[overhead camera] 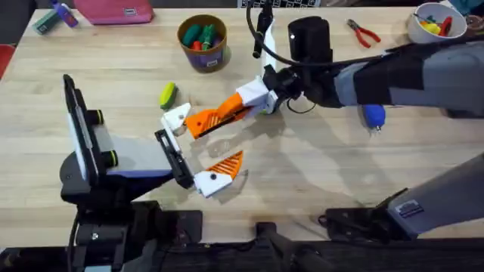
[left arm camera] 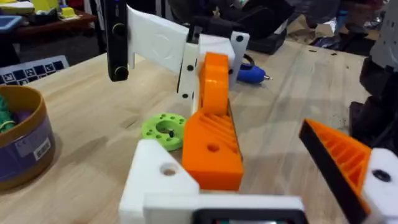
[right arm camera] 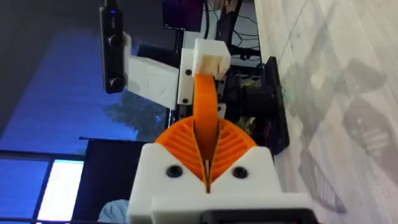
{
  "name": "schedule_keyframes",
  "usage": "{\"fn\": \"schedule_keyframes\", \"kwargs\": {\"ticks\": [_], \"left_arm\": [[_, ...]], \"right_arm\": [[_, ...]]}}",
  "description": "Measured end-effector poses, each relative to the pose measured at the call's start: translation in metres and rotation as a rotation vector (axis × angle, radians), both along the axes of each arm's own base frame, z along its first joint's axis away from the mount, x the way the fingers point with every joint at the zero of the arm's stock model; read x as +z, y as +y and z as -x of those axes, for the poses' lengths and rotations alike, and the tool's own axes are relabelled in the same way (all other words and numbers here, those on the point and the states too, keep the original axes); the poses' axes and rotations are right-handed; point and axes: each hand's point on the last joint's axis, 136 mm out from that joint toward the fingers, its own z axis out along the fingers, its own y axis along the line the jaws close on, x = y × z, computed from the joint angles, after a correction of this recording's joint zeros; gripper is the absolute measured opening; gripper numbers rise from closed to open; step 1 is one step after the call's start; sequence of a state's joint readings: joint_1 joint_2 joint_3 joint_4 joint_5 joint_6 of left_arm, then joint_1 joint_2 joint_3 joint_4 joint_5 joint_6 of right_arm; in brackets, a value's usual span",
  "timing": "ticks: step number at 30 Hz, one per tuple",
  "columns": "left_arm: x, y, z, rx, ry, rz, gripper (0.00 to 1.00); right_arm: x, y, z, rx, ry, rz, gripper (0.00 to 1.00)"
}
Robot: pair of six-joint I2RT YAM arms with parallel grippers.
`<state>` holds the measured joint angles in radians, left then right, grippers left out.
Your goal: Pick up the gripper from the table and insert it into the empty holder that is missing its gripper. Then pick up a screw, insert it into the mounting hole, and use the screwdriver to tighten it. Finally, clean up the table by picking up the vegetable and placing it into the bucket.
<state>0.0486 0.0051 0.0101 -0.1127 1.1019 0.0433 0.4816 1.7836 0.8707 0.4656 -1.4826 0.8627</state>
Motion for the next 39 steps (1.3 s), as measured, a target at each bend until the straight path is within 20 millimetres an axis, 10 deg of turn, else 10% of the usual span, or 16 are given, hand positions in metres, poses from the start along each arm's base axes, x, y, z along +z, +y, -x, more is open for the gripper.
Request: {"fn": "schedule_keyframes", "kwargs": {"ticks": [39], "left_arm": [[0.000, 0.001, -0.002, 0.013, 0.013, 0.007, 0.985]], "right_arm": [[-0.003, 0.035, -0.014, 0.001, 0.013, 0.057, 0.009]]}}
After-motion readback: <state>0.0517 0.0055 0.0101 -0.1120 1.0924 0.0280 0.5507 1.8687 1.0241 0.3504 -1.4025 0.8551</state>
